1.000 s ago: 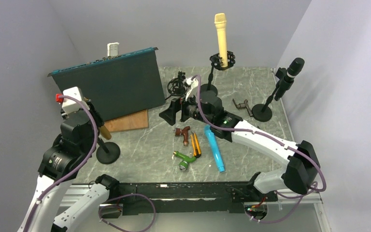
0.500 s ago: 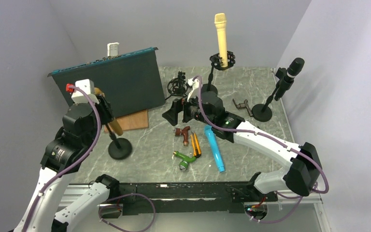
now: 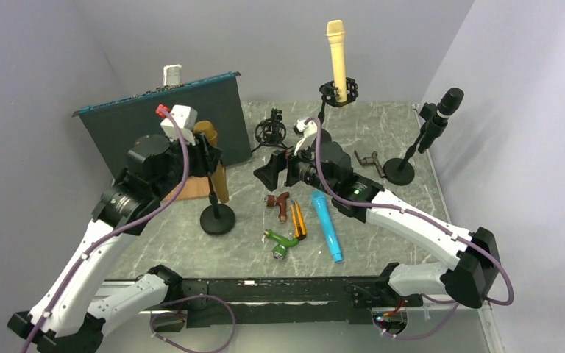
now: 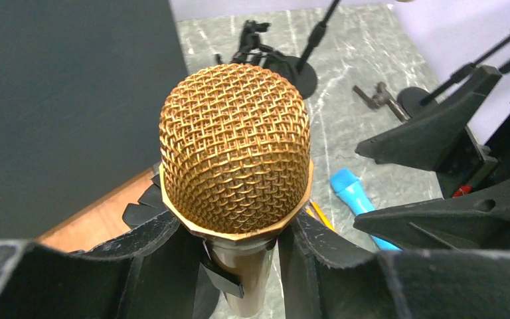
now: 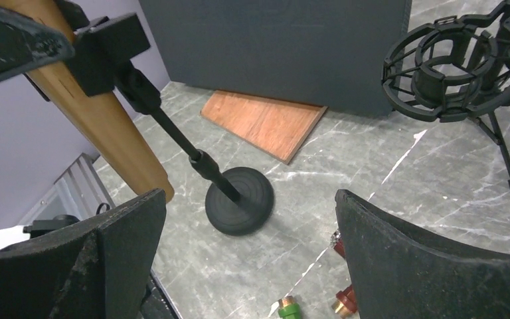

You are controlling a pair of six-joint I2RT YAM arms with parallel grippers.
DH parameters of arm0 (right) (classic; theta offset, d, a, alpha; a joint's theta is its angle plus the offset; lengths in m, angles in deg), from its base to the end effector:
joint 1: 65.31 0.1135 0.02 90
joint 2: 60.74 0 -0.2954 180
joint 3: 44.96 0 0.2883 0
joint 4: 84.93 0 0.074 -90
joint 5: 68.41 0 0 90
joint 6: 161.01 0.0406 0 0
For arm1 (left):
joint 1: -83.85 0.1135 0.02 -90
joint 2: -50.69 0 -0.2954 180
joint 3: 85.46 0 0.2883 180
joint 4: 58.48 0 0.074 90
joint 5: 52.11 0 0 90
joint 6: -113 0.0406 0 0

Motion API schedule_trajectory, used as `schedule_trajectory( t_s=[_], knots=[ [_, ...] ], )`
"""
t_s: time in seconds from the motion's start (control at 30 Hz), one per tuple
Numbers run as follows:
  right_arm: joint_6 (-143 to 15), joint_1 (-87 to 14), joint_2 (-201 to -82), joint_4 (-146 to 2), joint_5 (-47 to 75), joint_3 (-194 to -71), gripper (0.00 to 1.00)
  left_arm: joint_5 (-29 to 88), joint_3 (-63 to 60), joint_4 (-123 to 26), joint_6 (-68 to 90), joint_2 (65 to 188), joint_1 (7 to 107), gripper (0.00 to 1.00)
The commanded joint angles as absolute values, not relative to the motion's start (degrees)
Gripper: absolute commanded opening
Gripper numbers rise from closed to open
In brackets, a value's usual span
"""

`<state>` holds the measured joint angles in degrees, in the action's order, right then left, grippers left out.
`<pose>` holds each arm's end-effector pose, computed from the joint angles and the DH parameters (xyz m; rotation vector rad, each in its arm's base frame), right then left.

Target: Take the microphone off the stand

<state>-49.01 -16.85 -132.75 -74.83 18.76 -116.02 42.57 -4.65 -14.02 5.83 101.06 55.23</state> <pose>0.2170 0.2479 0.3677 -0.4624 1.8016 0.9210 0.1694 -0.0887 0.4593 0.1252 1.8380 -0.4902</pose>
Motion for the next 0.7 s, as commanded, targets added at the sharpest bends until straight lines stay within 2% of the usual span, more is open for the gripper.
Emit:
schedule_trajectory(
  t_s=[0.0,0.07,0.17,0.27,0.53,0.67],
  knots=[
    [-50.42,-16.87,-129.48,-77.39,20.9,-115.51,1.0,37.17,-3.24,-20.43,7.81,101.28,52.87,0.0],
    [-50.46,-16.87,-129.07,-77.56,20.76,-115.58,1.0,35.62,-3.6,-20.59,8.47,101.61,52.84,0.03],
    [-50.4,-16.89,-128.92,-77.45,20.16,-116.21,1.0,33.98,-4.5,-20.91,9.48,101.4,52.84,0.28],
    [-49.74,-16.75,-129.11,-76.48,19.84,-117.6,1.0,33.39,-4.92,-20.57,10.84,100.31,52.78,0.44],
    [-49.1,-12.92,-130.53,-73.18,25.54,-123.49,1.0,37.64,-3.62,-16.44,12.33,96.06,52.81,0.6],
    [-49.87,-9.28,-132.67,-70.52,29.45,-126.97,1.0,40.92,-2.84,-13.8,11.76,94.06,52.83,0.61]
  ],
)
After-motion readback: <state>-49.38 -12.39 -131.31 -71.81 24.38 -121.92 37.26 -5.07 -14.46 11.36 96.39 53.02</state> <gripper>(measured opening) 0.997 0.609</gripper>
